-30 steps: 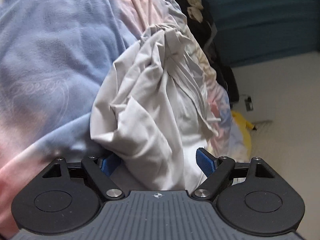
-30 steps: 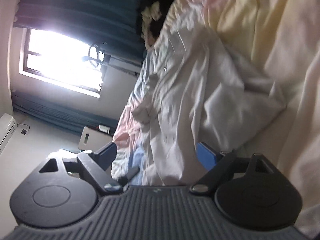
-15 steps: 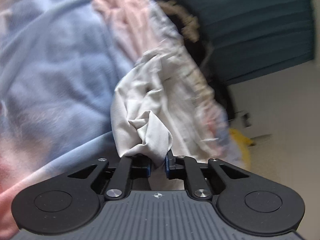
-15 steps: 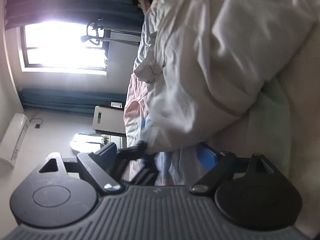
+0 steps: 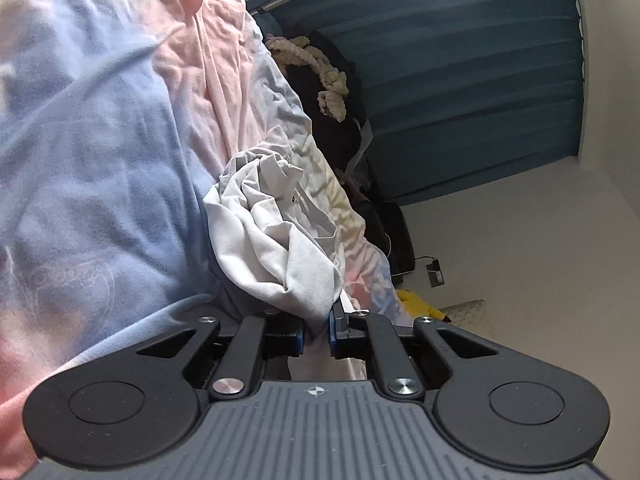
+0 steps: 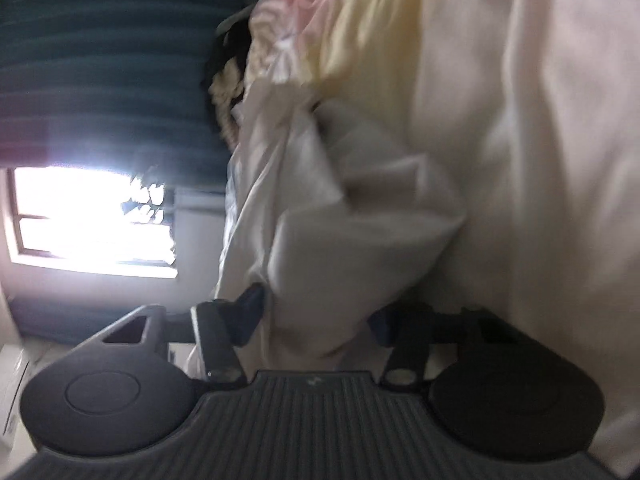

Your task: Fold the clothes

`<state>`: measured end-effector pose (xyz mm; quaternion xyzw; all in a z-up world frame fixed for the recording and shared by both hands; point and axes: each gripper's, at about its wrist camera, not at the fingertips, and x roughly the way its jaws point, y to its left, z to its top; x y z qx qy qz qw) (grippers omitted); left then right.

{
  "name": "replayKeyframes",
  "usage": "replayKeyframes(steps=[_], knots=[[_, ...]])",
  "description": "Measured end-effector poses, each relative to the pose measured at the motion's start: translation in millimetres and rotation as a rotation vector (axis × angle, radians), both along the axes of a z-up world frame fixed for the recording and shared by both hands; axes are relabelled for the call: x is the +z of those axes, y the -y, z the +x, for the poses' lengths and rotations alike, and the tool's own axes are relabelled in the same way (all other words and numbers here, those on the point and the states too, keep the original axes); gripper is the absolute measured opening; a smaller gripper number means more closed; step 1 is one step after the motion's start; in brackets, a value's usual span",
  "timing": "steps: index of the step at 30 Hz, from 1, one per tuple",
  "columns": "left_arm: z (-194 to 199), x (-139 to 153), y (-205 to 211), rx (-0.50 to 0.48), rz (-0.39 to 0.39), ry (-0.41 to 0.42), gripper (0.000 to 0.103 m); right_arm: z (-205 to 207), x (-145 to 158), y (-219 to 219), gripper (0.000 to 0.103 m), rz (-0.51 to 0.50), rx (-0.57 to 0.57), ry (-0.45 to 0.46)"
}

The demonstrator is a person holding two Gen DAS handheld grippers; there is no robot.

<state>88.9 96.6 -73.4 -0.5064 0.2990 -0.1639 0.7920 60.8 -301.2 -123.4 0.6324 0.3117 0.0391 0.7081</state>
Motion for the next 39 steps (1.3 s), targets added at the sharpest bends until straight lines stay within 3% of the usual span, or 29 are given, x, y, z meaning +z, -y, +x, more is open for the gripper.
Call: replayKeyframes(steps=[6, 9, 14, 19, 24, 31, 36, 39], knots=[[1, 5, 2, 0.0, 0.059, 0.021, 0.012, 2, 20, -3, 0.019, -0.138, -0.019, 0.07], [-4, 12, -3, 0.01, 0.023, 0.02, 0.012, -6, 39, 0, 0.017, -0.197, -0.018, 0.157], [-25, 54, -8, 0.018, 0.051, 0.075, 0.012, -19, 80, 2, 0.016, -0.221, -0.004, 0.261], [-64, 90, -21, 0.027, -0.022, 0.097, 0.012, -47, 123, 6, 0.016, -0.207, 0.024, 0.315], [-110, 114, -30, -0.035, 0.038, 0.094, 0.012, -94, 156, 6, 0.016, -0.229, 0.075, 0.342], [-152, 105, -43, -0.095, 0.113, 0.059, 0.013, -147, 153, 4, 0.016, -0.2, 0.111, 0.297], [-141, 100, -41, -0.077, 0.133, 0.046, 0.013, -156, 136, 2, 0.016, -0.132, 0.117, 0.259], [-127, 99, -34, -0.067, 0.145, 0.059, 0.013, -141, 132, 5, 0.017, -0.13, 0.102, 0.249]])
